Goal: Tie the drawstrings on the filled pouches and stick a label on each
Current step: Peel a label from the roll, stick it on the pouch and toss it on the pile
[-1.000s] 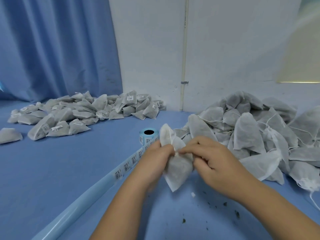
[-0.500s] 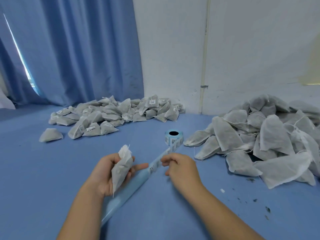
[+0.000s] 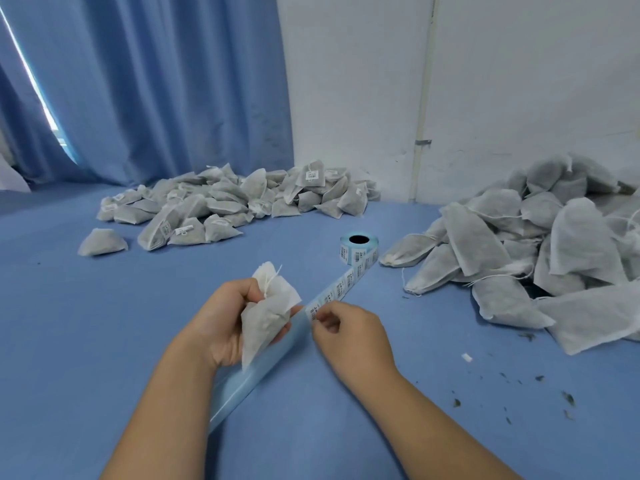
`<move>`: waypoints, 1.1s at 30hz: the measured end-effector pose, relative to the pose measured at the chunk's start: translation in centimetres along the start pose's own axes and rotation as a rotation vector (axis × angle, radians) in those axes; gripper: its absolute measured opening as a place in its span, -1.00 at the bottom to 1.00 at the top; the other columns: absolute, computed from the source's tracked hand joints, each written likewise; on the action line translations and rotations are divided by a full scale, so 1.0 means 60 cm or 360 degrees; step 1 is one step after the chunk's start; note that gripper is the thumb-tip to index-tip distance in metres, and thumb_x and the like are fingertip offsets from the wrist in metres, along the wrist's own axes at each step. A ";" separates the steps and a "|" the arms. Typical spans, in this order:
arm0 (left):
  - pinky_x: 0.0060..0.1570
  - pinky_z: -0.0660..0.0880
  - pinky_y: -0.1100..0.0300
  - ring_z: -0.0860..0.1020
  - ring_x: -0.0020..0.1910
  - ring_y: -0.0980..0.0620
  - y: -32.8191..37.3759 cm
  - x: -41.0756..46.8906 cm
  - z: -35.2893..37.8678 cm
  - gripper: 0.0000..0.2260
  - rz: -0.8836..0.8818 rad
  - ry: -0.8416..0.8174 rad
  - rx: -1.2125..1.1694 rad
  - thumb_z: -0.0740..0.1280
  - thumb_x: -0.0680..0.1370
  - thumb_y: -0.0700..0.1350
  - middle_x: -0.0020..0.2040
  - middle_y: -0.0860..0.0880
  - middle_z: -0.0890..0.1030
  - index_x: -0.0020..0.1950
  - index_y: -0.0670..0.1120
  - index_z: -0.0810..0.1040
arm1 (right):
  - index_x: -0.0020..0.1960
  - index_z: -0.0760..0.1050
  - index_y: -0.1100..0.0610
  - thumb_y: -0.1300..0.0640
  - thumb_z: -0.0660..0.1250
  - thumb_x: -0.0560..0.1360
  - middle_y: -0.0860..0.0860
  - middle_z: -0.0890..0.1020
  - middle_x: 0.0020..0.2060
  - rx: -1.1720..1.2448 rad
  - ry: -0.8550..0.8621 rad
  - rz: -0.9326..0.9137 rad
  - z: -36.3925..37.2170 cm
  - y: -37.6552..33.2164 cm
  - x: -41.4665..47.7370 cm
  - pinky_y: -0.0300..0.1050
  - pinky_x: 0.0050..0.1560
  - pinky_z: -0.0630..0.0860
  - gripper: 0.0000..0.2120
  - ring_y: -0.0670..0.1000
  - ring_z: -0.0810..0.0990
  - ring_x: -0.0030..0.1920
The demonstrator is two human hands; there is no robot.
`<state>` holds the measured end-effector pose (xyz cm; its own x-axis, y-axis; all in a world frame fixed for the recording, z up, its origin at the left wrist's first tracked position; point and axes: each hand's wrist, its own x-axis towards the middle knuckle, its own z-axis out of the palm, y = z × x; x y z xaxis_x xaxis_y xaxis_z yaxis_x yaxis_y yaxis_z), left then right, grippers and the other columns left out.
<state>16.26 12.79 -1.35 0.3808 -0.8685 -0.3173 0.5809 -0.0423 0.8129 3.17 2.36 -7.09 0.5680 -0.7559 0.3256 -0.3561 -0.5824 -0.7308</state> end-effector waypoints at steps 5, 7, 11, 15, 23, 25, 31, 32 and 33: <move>-0.45 0.55 0.18 0.50 -0.52 -0.11 -0.007 0.000 0.003 -0.74 0.0011 0.0010 0.0023 0.09 0.30 -0.31 -0.02 -0.30 0.49 -0.45 -0.23 0.56 | -0.10 0.61 -0.02 0.04 0.32 0.46 -0.14 0.65 -0.19 -0.0002 -0.0010 0.0015 0.006 -0.002 0.000 -0.14 -0.06 0.55 -0.89 -0.10 0.60 -0.13; -0.44 0.55 0.19 0.48 -0.52 -0.10 -0.008 0.000 0.005 -0.83 0.0012 0.0016 0.0028 0.09 0.30 -0.31 0.04 -0.27 0.42 -0.31 -0.22 0.47 | -0.12 0.61 -0.04 0.03 0.31 0.45 -0.16 0.64 -0.22 0.0001 -0.0006 0.0033 0.005 -0.002 0.001 -0.16 -0.07 0.55 -0.90 -0.11 0.61 -0.15; -0.41 0.57 0.15 0.49 -0.48 -0.12 -0.009 0.003 0.003 -0.86 0.0014 0.0043 0.0075 0.10 0.33 -0.31 0.05 -0.24 0.41 -0.19 -0.18 0.39 | -0.19 0.60 -0.05 0.01 0.31 0.43 -0.17 0.62 -0.30 0.0030 0.0016 0.0089 0.005 -0.004 0.004 -0.16 -0.15 0.56 -0.90 -0.12 0.60 -0.21; -0.45 0.53 0.17 0.45 -0.50 -0.10 -0.009 0.002 0.006 -0.85 0.0031 0.0025 0.0150 0.10 0.31 -0.30 -0.19 -0.17 0.41 -0.17 -0.16 0.36 | -0.26 0.58 0.00 0.00 0.31 0.43 -0.10 0.64 -0.32 0.0045 0.0023 0.0127 0.007 -0.005 0.007 -0.14 -0.21 0.56 -0.86 -0.07 0.60 -0.25; -0.41 0.57 0.09 0.51 -0.44 -0.16 -0.010 0.001 0.004 -0.81 0.0023 -0.0050 0.0192 0.11 0.30 -0.30 -0.27 -0.17 0.46 -0.14 -0.19 0.41 | -0.31 0.54 0.05 0.12 0.30 0.42 -0.10 0.59 -0.40 0.0159 0.0028 0.0213 -0.002 -0.005 0.007 -0.14 -0.26 0.50 -0.86 -0.04 0.58 -0.30; -0.37 0.60 0.04 0.58 -0.38 -0.23 -0.010 0.002 0.002 -0.76 0.0025 -0.0063 0.0190 0.12 0.28 -0.31 -0.22 -0.22 0.52 -0.09 -0.22 0.44 | -0.30 0.55 0.08 0.15 0.29 0.40 -0.07 0.58 -0.42 0.0211 0.0039 0.0250 -0.008 -0.006 0.005 -0.12 -0.27 0.51 -0.88 -0.01 0.55 -0.32; -0.21 0.63 -0.12 0.62 -0.12 -0.43 -0.011 0.003 -0.006 -0.70 -0.0014 -0.0108 0.0119 0.04 0.35 -0.32 -0.14 -0.42 0.57 -0.02 -0.36 0.47 | -0.27 0.53 0.13 0.16 0.29 0.40 -0.03 0.56 -0.39 0.0163 0.0046 0.0345 -0.045 -0.005 -0.007 -0.16 -0.33 0.39 -0.90 -0.06 0.45 -0.36; -0.08 0.63 -0.14 0.60 -0.06 -0.43 -0.011 0.002 -0.007 -0.68 -0.0007 -0.0093 0.0121 0.05 0.35 -0.32 -0.09 -0.44 0.56 0.00 -0.36 0.46 | -0.28 0.53 0.11 0.15 0.29 0.40 -0.06 0.54 -0.41 0.0158 0.0041 0.0354 -0.055 -0.003 -0.009 -0.20 -0.35 0.36 -0.90 -0.09 0.44 -0.37; 0.06 0.59 -0.13 0.58 0.00 -0.41 -0.012 0.002 -0.008 -0.68 0.0014 -0.0062 0.0122 0.07 0.34 -0.32 -0.04 -0.42 0.53 0.03 -0.34 0.45 | -0.29 0.52 0.08 0.15 0.30 0.41 -0.09 0.52 -0.41 0.0166 0.0036 0.0360 -0.066 -0.002 -0.013 -0.25 -0.38 0.33 -0.89 -0.13 0.44 -0.37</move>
<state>16.26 12.96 -2.22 0.3565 -0.8875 -0.2921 0.5205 -0.0710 0.8509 -0.17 1.83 -4.91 0.4655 -0.8706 0.1592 -0.3930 -0.3645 -0.8442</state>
